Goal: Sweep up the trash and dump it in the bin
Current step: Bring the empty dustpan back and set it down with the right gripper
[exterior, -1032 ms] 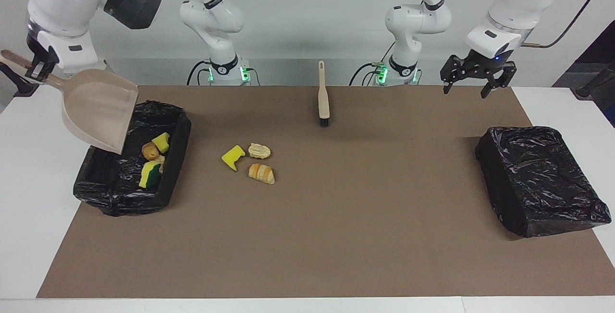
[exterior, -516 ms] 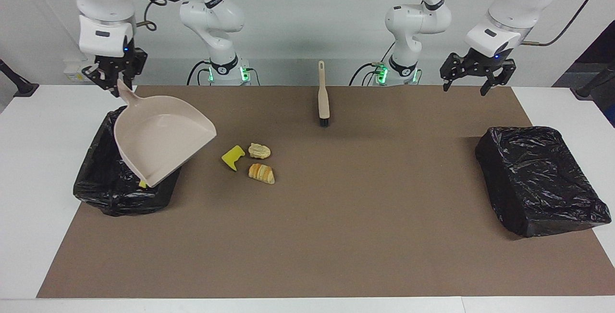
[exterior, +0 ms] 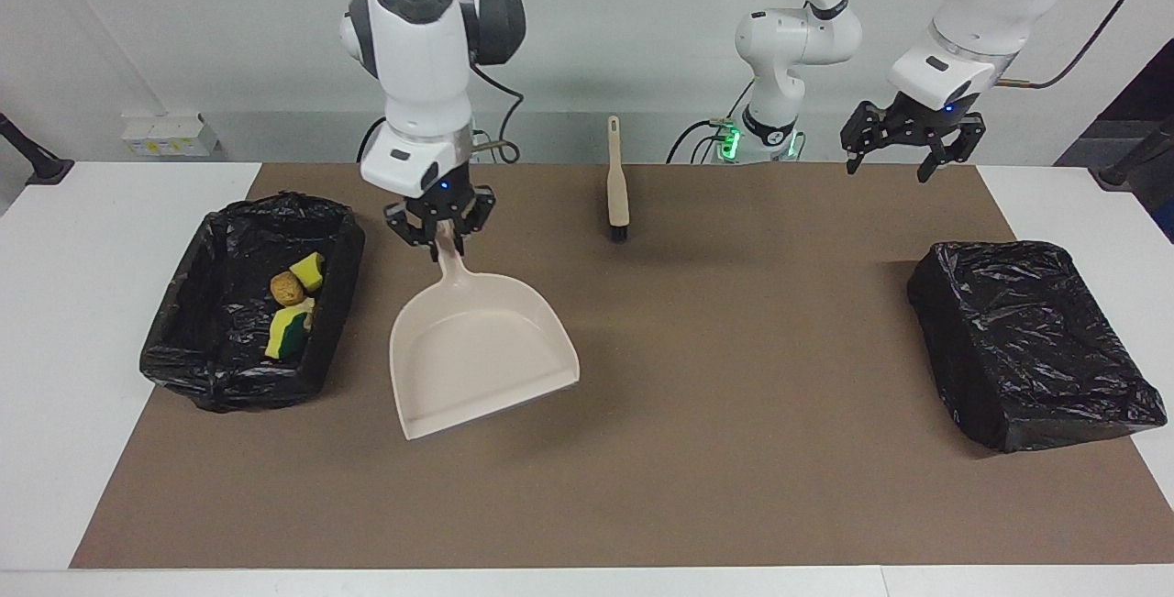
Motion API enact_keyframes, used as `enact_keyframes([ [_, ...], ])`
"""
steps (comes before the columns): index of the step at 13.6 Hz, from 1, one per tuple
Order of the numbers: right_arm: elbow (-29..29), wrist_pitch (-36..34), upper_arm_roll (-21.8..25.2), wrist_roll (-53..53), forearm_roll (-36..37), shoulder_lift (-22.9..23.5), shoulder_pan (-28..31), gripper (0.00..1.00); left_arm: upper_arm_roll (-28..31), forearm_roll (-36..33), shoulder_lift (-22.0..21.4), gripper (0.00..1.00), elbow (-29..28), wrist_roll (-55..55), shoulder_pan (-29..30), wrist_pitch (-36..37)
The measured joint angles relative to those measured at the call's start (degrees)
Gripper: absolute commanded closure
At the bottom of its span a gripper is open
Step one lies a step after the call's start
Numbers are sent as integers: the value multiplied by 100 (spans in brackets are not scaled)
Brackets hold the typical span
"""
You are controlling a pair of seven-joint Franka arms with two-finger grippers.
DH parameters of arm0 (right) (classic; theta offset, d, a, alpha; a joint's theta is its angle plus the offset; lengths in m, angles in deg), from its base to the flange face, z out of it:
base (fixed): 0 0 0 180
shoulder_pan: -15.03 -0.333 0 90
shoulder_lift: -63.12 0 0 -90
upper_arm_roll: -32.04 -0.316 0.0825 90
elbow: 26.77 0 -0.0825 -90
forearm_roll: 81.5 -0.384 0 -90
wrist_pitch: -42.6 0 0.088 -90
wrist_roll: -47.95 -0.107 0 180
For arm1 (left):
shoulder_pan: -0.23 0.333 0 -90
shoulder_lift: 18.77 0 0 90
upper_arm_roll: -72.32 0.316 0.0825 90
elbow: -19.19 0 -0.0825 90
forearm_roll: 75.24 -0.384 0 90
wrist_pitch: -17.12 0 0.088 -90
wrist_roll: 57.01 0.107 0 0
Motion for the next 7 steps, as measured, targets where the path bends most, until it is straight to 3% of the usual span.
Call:
enact_keyframes([
  [7,-111,1375,1,-2586,-492,1230,-1348,100,-1,0,-4,0,0,-18,23,-1],
])
